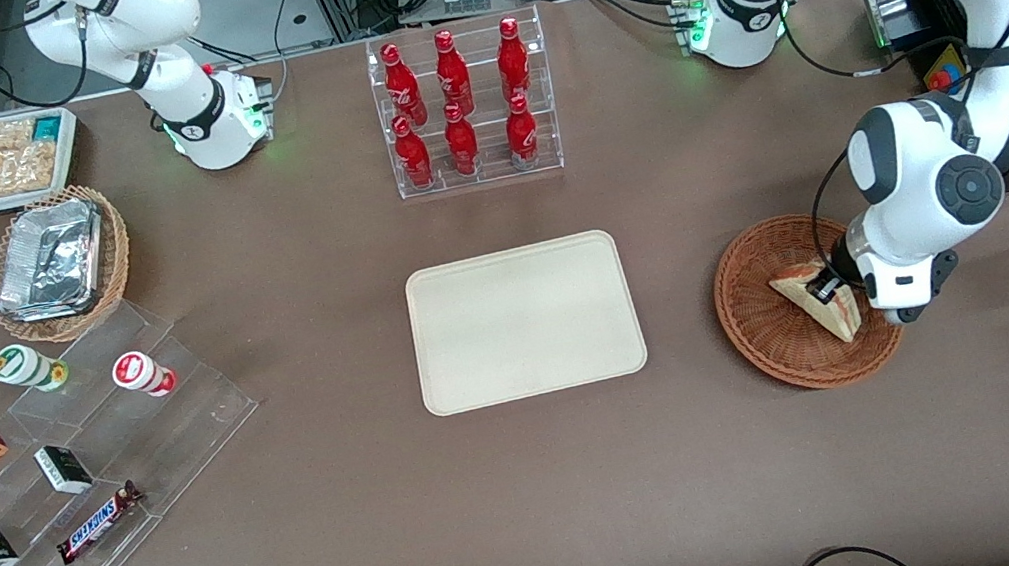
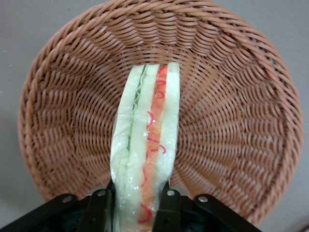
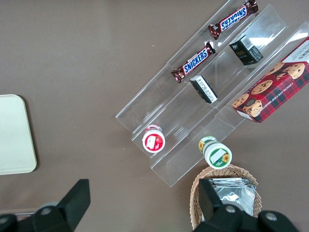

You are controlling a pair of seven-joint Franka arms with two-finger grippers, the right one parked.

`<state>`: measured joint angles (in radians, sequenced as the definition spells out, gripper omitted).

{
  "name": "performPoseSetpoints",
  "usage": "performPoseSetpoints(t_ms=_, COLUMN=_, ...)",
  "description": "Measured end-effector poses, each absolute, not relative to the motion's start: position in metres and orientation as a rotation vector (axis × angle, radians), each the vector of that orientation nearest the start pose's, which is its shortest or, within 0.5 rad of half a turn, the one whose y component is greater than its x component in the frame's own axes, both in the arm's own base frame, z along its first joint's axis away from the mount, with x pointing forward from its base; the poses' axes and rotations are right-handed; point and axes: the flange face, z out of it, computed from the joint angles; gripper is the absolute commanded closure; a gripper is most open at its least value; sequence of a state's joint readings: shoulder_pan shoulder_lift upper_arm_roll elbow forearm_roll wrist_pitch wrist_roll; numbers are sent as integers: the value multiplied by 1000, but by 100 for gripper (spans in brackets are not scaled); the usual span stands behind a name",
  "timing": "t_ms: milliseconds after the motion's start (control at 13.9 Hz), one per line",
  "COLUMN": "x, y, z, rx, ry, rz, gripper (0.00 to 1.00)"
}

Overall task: Place sandwich from basket to tray
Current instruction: 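Lift the sandwich and carry it with the left gripper over the tray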

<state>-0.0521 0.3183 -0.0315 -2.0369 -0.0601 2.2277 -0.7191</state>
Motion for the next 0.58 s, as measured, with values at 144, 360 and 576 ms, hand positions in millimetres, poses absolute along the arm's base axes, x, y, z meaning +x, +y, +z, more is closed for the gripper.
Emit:
performPoseSetpoints(t_ms=144, x=589, y=-66, z=300, rx=-2974, ry=-962, rz=255, gripper=100)
performPoseSetpoints(t_ms=360, x=594, y=-99, z=321, rx=-3032, ry=-745, rz=283, gripper=100)
performPoseSetpoints(t_ms=576, x=587, y=-157, z=328, rx=-3077, ry=-572, rz=254, gripper=100)
